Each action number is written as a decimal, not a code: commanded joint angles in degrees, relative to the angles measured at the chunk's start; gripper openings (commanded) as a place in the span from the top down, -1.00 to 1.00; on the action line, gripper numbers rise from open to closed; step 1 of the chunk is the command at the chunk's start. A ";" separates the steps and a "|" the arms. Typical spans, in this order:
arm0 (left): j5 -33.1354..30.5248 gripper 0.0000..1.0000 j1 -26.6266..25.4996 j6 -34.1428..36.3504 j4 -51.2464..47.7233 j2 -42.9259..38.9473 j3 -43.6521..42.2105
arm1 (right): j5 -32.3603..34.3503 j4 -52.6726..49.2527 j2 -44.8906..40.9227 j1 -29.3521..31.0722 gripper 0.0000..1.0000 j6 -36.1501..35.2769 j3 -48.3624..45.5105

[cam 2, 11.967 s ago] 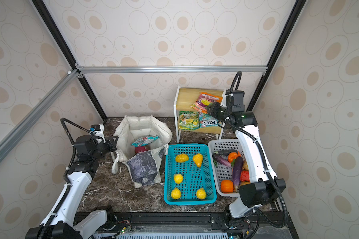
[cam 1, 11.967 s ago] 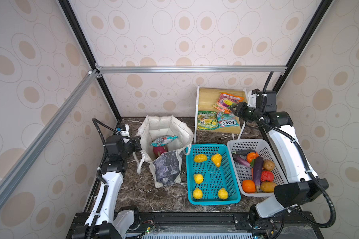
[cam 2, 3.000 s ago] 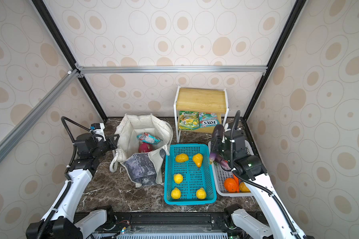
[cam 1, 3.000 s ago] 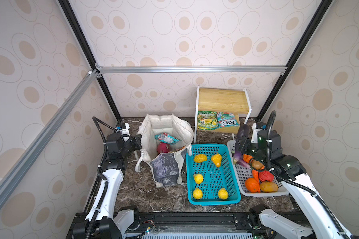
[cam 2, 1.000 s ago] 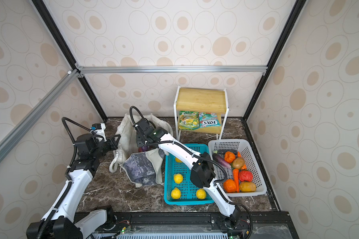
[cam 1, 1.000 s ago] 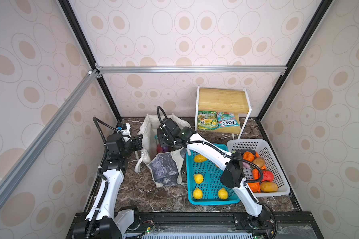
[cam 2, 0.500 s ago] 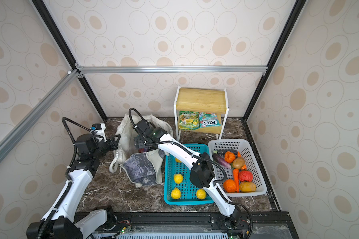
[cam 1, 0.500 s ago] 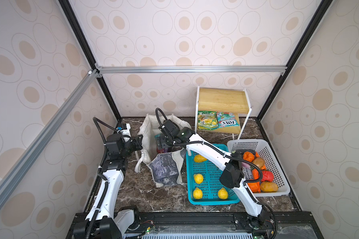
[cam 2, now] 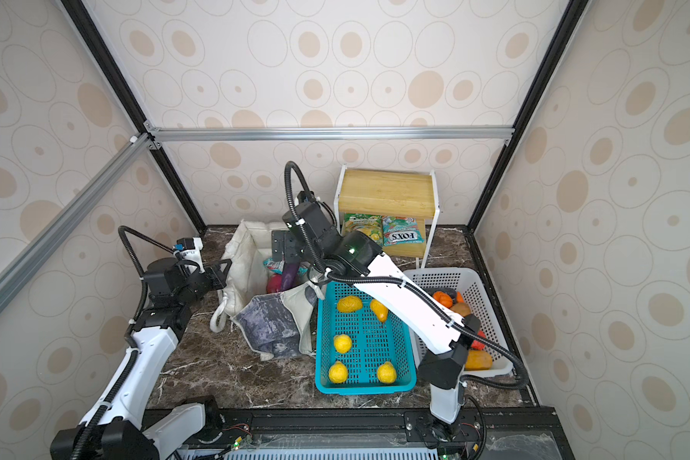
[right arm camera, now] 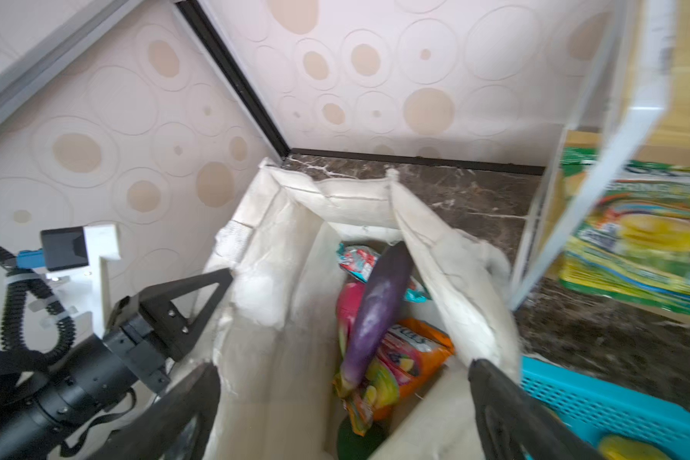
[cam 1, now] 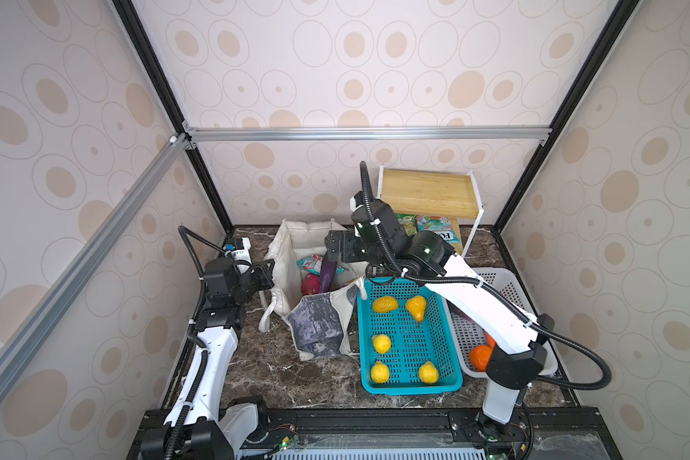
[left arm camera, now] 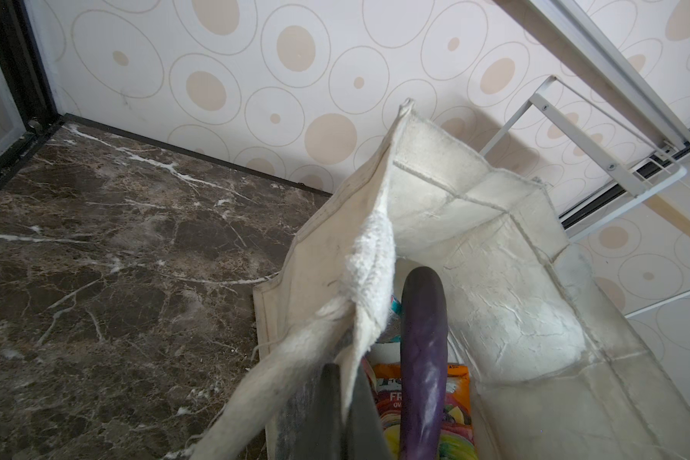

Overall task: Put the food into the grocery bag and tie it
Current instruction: 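Open the right gripper to drop the eggplant into the tote, then move the right gripper back down into the white vegetable basket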

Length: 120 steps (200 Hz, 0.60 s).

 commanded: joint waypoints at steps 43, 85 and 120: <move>0.92 1.00 0.33 -0.35 2.17 -1.50 0.27 | 0.77 7.29 -33.26 -13.16 -0.99 0.02 -39.72; 1.20 1.00 0.28 -0.44 2.20 -1.23 0.32 | -10.44 8.34 -48.96 -39.19 -0.99 -1.77 -60.13; 0.76 1.00 0.32 -0.18 1.93 -1.26 0.36 | -19.85 8.47 -48.93 -55.47 -1.00 -0.79 -68.73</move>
